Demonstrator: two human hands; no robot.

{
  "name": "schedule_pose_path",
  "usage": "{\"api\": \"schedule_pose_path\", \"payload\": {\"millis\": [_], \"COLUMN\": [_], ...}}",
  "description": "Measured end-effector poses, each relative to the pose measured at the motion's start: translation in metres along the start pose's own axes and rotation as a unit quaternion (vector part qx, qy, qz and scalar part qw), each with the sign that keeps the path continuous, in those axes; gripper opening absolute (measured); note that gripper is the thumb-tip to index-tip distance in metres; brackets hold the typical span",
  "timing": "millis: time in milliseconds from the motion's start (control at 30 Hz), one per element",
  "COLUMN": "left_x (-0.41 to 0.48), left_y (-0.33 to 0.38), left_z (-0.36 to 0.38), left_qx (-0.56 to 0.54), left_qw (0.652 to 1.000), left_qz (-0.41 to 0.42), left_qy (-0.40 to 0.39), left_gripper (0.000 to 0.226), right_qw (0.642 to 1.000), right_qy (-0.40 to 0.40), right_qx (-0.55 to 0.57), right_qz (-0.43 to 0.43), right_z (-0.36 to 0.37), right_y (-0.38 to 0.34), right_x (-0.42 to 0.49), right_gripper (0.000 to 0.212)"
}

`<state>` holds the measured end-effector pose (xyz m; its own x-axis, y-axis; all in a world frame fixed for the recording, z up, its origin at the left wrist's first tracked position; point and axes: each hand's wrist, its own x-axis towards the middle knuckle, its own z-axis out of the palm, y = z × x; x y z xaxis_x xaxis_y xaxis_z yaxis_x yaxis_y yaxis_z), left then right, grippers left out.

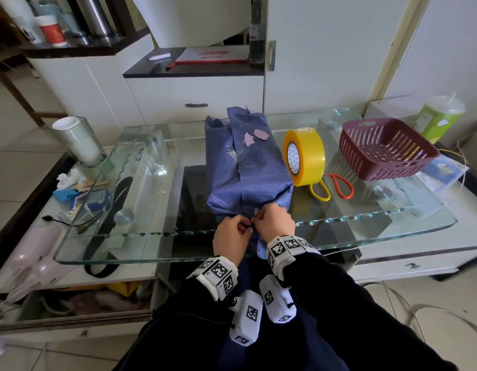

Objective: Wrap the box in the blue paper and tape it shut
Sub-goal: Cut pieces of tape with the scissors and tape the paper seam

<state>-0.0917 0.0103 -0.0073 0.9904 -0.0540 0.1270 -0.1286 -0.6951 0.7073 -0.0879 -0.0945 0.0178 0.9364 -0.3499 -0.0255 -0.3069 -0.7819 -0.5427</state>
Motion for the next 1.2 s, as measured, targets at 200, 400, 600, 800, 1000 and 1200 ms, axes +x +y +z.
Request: {"api": "schedule_pose_path", "payload": {"millis": [200,400,600,800,1000,1200], "left_x": [0.009,0.02,0.034,0.05,0.055,0.051], "left_y": [0.008,0.011,0.003,-0.017,-0.025,-0.036], "left_z": [-0.004,-0.006,-0.008,-0.018,-0.013,-0.002], "left_qx": [0.003,-0.001,0.001,0.0,0.066,0.133], "left_qw": [1.0,1.0,0.999,0.996,0.981,0.972], "left_qz": [-0.027,-0.029,-0.01,0.069,0.14,0.145], "left_qy": [-0.003,-0.008,-0.031,-0.049,-0.12,-0.13], "left_gripper": [0.021,0.028,0.034,0.033,0.047,0.04], "right_qw": [0.997,0.998,0.999,0.996,0.992,0.988], "right_qy": [-0.003,0.016,-0.007,-0.034,-0.038,-0.073], "right_qx": [-0.064,-0.049,-0.042,0.025,0.025,0.009], "right_qz": [-0.03,-0.023,-0.025,-0.078,-0.119,-0.137], "right_z": [-0.008,-0.01,-0.011,-0.007,0.001,0.021], "right_y": [-0.004,-0.008,-0.004,0.001,0.012,0.03], "right_x": [0.009,0.016,0.029,0.042,0.055,0.063], "right_gripper": [0.033,0.031,0.025,0.023,0.031,0.028]}}
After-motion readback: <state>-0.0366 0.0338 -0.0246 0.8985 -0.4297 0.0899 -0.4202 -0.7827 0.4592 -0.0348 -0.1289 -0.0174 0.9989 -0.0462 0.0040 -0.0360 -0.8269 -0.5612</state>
